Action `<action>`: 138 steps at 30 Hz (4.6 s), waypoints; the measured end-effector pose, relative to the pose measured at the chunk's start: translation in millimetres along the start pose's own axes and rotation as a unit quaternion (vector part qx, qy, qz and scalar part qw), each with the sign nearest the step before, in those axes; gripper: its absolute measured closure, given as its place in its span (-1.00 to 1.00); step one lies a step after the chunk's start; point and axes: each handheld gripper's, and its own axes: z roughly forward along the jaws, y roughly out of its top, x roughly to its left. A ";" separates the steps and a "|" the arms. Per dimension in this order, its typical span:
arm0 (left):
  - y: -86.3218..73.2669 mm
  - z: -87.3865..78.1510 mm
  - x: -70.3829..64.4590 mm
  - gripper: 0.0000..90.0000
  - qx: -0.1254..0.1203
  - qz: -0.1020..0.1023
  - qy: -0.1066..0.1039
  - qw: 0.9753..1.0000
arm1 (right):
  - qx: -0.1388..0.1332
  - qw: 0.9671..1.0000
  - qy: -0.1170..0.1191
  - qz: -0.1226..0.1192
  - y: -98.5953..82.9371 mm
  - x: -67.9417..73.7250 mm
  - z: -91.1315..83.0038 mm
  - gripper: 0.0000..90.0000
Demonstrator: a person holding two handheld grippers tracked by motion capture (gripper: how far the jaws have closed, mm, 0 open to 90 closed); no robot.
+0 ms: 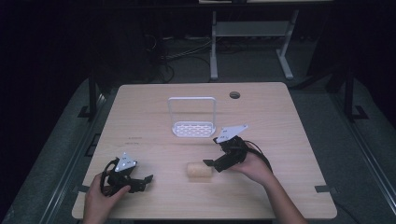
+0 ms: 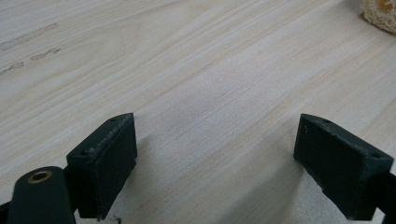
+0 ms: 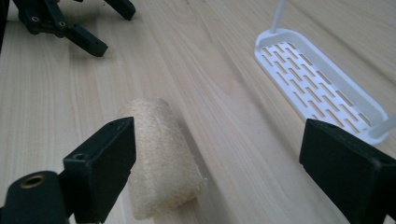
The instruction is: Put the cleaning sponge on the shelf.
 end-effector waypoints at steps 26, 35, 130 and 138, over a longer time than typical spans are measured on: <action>0.0 0.2 -0.3 -0.72 -0.002 -0.002 0.000 1.000 | 0.020 0.997 0.062 -0.029 2.9 15.5 29.7 -0.77; 0.0 0.0 -0.2 -0.72 0.000 -0.002 0.000 1.000 | 0.032 0.997 0.072 -0.020 0.7 16.4 37.1 -0.77; 0.0 0.0 -0.1 -0.72 0.000 -0.001 0.000 1.000 | 0.059 0.998 0.016 0.005 -5.3 18.8 48.9 -0.12; -0.1 0.0 -0.3 -0.72 0.000 -0.002 0.000 1.000 | 0.051 0.998 -0.009 0.028 -0.7 13.7 47.0 -0.12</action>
